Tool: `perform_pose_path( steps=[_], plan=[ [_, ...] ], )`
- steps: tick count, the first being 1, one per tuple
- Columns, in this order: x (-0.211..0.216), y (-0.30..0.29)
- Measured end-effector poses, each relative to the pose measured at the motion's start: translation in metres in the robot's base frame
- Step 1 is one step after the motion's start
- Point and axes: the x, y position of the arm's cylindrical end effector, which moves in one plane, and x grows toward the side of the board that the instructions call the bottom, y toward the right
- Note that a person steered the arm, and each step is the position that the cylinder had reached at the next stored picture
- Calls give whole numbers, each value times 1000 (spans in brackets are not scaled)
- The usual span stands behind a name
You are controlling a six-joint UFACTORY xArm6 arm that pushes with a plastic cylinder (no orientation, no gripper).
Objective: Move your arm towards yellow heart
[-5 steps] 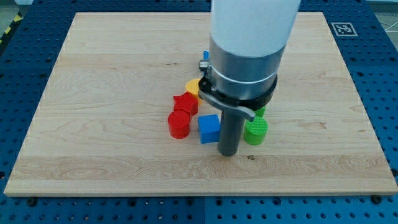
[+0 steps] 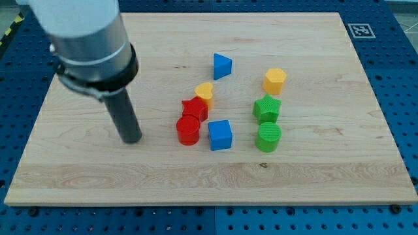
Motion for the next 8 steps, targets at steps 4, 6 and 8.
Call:
perform_pose_path(
  steps=[4,6,8],
  plan=[
    [-78,5],
    [-96,5],
    [-161,67]
  ],
)
